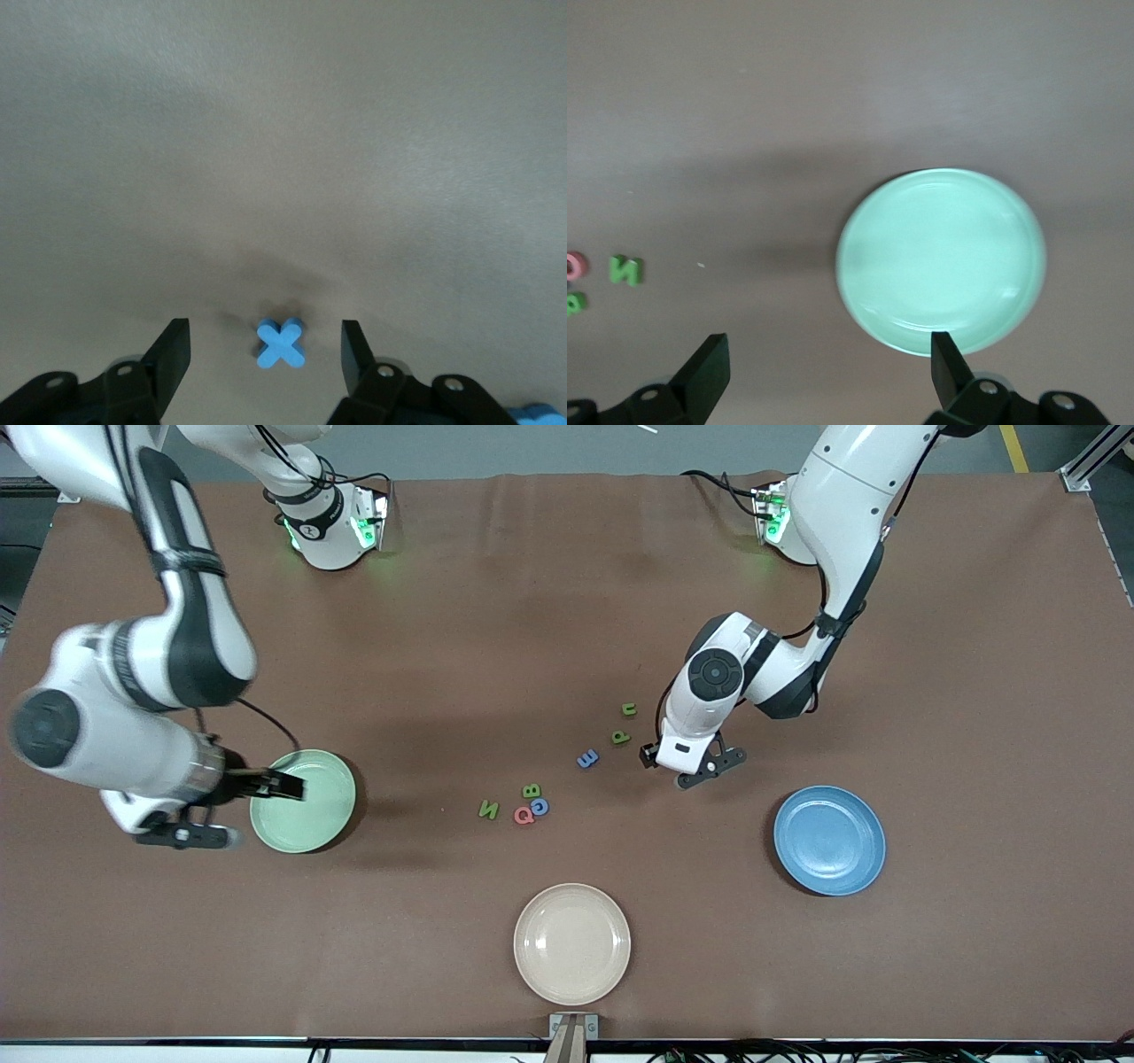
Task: Sort upper and lower case letters into plates
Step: 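Grasp the blue x with the left gripper while the right grasps green N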
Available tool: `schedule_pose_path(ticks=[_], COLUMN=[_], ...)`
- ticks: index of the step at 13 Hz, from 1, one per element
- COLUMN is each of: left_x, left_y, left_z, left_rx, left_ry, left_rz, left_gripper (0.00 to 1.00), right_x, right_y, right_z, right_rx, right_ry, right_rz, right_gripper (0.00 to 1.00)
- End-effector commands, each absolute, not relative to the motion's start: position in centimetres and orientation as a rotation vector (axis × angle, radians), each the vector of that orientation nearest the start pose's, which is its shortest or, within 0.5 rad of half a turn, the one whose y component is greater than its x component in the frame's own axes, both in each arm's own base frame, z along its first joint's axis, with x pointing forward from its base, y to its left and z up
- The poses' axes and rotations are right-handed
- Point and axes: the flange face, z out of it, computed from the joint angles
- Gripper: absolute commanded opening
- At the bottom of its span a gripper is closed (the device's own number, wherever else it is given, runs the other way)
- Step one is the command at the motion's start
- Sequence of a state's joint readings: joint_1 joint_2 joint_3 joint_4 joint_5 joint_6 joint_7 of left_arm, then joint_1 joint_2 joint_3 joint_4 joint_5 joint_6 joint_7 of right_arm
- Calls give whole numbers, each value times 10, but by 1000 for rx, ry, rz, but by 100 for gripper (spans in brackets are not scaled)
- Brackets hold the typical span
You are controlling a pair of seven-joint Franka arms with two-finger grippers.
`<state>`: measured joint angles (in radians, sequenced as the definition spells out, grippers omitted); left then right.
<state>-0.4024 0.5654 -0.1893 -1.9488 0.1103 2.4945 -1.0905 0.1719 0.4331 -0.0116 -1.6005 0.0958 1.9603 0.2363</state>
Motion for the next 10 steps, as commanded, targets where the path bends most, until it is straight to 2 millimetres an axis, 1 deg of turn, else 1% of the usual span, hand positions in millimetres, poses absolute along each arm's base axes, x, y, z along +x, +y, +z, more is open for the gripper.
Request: schedule_pose_path(ticks=[1, 2, 3, 4, 5, 6, 7, 8, 9, 10], left_x=[514, 513, 509, 506, 506, 502, 501, 502, 502, 503], left_y=[-347, -348, -354, -358, -358, -363, -365, -366, -365, -364], left_z=[178, 176, 176, 176, 178, 177, 177, 178, 178, 178], left_rx=[-3085, -3083, -3082, -3077, -3073, -3074, -3075, -3079, -3079, -3082], left_ry=[-696, -700, -700, -721, -740, -728, -721, -717, -715, -706], left_rz=[27, 32, 32, 32, 30, 33, 34, 31, 31, 30], left_gripper=[72, 70, 66, 62, 57, 50, 37, 30, 28, 28], right_x=[656, 653, 652, 649, 643, 639, 639, 634, 627, 626], right_y=[177, 203, 223, 246, 270, 286, 291, 303, 315, 320], right_z=[343, 327, 309, 289, 265, 248, 235, 221, 209, 197], right_rx=[-3046, -3043, -3038, -3033, -3044, -3045, -3036, -3039, -3054, -3064], right_ry=[355, 380, 408, 428, 430, 445, 463, 454, 442, 456], right_rz=[105, 89, 67, 36, 16, -16, -45, -49, -44, -41], right_gripper=[100, 100, 100, 100, 100, 100, 100, 98, 96, 95])
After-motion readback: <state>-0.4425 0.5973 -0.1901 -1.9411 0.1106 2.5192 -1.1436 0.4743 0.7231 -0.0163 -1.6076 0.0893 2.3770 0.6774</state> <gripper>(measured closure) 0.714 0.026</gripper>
